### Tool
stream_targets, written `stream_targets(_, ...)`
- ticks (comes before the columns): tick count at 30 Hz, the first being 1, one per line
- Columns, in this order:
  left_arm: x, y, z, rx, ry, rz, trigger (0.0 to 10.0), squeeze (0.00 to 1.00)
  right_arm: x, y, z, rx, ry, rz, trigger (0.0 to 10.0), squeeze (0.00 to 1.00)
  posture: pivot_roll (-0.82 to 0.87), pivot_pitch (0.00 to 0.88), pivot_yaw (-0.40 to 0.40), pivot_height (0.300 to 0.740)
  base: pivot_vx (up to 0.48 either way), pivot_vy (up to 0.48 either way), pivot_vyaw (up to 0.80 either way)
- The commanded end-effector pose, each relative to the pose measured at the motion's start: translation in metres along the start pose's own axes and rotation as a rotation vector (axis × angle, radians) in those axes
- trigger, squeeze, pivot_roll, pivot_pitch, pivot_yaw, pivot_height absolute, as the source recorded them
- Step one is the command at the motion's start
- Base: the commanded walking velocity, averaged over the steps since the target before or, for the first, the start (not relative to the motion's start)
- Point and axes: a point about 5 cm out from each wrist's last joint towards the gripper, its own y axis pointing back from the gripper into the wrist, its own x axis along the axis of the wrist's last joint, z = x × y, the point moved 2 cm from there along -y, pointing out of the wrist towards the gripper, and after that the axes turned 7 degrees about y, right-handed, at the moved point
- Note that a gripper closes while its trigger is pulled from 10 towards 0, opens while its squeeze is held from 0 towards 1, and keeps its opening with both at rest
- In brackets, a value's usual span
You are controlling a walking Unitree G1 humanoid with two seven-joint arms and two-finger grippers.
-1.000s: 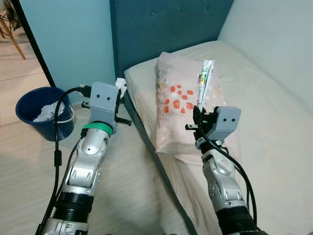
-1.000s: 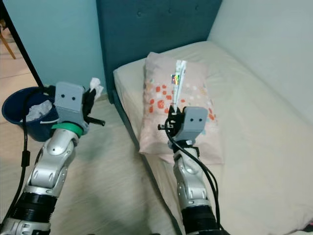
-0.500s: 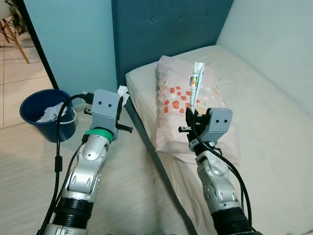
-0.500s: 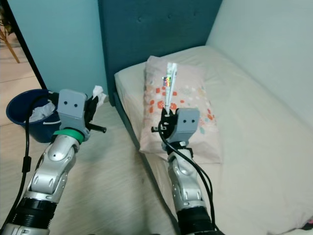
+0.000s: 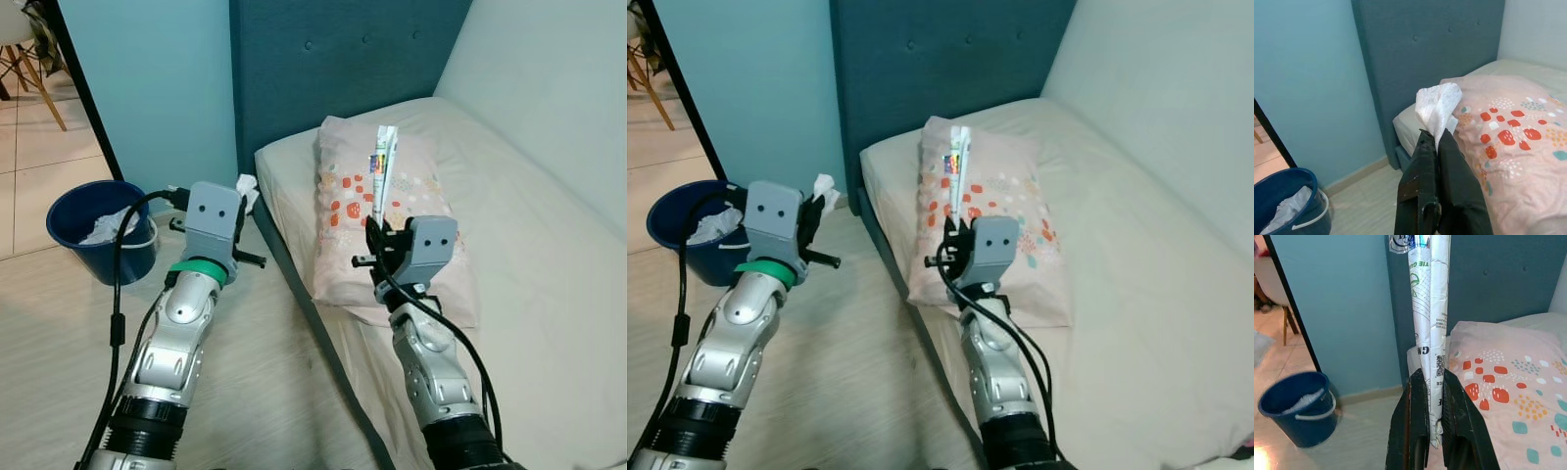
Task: Clean up the room
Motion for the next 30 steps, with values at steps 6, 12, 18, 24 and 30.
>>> stream_targets(6,-0.0030,0.0017,-0.0028,0.003,-0.012,-0.019,10.0,0.00,-0.0076,0.0018,-0.0054,0.005,0.019,-0.032,10.0,0.00,0.06,0.036,-0.001,0.740,0.000,0.000,0.74)
stream_targets(12,-0.0034,0.0017,-0.0041,0.005,-0.018,-0.025,10.0,0.00,-0.0083,0.0018,-0.0054,0.003,0.013,-0.032,10.0,0.00,0.06,0.042,0.006,0.740,0.000,0.000,0.73)
stream_targets(18,-0.0040,0.0018,-0.0047,0.007,-0.023,-0.029,10.0,0.00,-0.0087,0.0022,-0.0036,-0.003,0.013,-0.030,10.0,0.00,0.06,0.045,0.008,0.740,0.000,0.000,0.72)
stream_targets(24,-0.0049,0.0015,-0.0052,0.006,-0.029,-0.036,10.0,0.00,-0.0091,0.0020,-0.0033,-0.007,0.015,-0.031,10.0,0.00,0.06,0.047,0.013,0.740,0.000,0.000,0.70)
stream_targets(30,-0.0051,0.0012,-0.0048,0.006,-0.031,-0.039,10.0,0.00,-0.0096,0.0022,-0.0029,-0.010,0.014,-0.032,10.0,0.00,0.06,0.047,0.014,0.740,0.000,0.000,0.70)
